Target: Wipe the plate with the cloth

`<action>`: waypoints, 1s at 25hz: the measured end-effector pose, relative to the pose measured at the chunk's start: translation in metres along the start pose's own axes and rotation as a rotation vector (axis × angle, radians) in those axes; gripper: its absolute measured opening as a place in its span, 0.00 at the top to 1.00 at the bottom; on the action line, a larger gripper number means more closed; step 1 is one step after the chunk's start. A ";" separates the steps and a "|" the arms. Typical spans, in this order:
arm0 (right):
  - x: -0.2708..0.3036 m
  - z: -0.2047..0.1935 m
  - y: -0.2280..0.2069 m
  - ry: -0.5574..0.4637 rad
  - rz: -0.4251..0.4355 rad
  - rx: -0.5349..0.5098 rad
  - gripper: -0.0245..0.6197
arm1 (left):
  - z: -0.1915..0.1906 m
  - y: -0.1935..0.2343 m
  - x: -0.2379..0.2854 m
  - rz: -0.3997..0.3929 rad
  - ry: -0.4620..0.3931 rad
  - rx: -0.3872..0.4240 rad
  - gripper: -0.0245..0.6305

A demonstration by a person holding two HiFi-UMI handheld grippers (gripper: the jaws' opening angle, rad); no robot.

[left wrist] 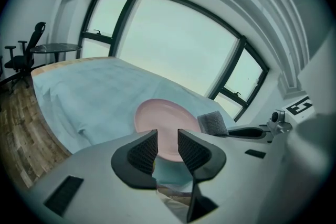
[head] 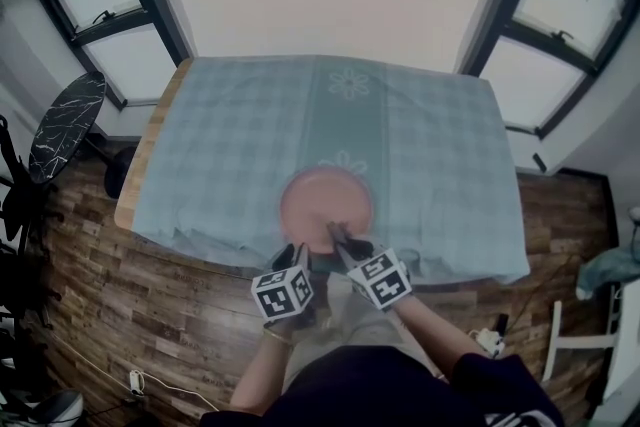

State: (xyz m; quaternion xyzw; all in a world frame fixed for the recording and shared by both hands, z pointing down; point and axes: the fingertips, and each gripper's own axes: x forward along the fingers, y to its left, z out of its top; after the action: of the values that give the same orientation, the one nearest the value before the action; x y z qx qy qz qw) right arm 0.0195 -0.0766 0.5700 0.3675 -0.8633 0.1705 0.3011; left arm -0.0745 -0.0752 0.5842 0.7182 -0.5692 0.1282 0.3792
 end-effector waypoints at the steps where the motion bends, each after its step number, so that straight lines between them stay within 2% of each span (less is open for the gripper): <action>1: -0.004 0.000 0.001 -0.013 -0.001 0.000 0.91 | -0.001 -0.004 -0.004 -0.004 -0.006 0.002 0.77; 7: -0.025 0.003 0.011 -0.070 -0.004 0.019 0.91 | -0.006 -0.020 -0.026 -0.023 -0.029 0.005 0.85; 25: -0.067 0.004 0.044 -0.155 -0.014 0.044 0.91 | -0.014 -0.043 -0.074 -0.071 -0.079 0.081 0.94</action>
State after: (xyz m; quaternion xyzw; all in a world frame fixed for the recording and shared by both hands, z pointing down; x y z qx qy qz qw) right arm 0.0221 -0.0135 0.5205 0.3921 -0.8774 0.1586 0.2265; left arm -0.0551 -0.0094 0.5306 0.7573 -0.5520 0.1092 0.3315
